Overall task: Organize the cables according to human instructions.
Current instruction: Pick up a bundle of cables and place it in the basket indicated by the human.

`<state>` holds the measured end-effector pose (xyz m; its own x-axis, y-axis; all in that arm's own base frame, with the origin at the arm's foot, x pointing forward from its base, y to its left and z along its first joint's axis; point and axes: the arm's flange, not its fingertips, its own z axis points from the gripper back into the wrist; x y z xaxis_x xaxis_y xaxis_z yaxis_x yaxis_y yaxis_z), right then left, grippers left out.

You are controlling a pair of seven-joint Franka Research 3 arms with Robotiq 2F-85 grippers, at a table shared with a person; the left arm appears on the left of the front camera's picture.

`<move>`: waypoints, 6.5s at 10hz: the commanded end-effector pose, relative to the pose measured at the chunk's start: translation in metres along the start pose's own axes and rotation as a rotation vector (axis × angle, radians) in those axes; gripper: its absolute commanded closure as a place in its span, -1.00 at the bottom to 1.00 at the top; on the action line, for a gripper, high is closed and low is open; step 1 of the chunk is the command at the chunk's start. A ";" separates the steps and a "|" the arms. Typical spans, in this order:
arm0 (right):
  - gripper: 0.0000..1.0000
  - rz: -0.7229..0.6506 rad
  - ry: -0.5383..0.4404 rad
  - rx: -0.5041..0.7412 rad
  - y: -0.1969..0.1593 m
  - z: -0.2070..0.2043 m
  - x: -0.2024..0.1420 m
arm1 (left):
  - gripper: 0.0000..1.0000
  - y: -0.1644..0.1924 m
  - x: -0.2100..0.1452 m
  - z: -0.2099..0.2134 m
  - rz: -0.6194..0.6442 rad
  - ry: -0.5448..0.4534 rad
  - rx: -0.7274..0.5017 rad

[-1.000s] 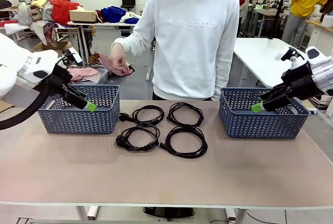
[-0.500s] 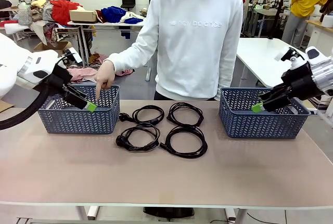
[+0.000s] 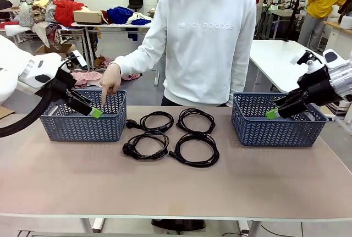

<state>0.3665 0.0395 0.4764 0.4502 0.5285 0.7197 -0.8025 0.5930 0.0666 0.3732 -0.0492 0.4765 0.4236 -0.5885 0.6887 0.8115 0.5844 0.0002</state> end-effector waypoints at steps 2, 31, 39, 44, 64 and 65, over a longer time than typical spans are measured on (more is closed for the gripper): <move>-1.00 0.023 -0.022 0.015 -0.005 -0.002 0.000 | -1.00 -0.004 0.007 -0.005 -0.082 0.055 0.000; -1.00 0.023 -0.022 0.015 -0.005 -0.002 0.000 | -1.00 -0.068 0.059 -0.250 -0.711 0.582 -0.273; -1.00 0.023 -0.022 0.015 -0.005 -0.002 0.000 | -1.00 -0.065 0.050 -0.275 -0.683 0.612 -0.284; -1.00 0.023 -0.022 0.015 -0.005 -0.002 0.000 | -0.58 -0.063 0.051 -0.278 -0.680 0.631 -0.294; -1.00 0.023 -0.022 0.015 -0.005 -0.002 0.000 | 1.00 -0.040 0.154 -0.115 -0.727 0.653 -0.025; -1.00 0.023 -0.022 0.015 -0.005 -0.002 0.000 | 1.00 -0.029 0.151 -0.103 -0.702 0.628 -0.016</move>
<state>0.3671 0.0398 0.4759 0.4504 0.5324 0.7167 -0.8030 0.5925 0.0645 0.4570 -0.2231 0.5026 -0.0556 -0.9984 0.0076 0.9695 -0.0522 0.2393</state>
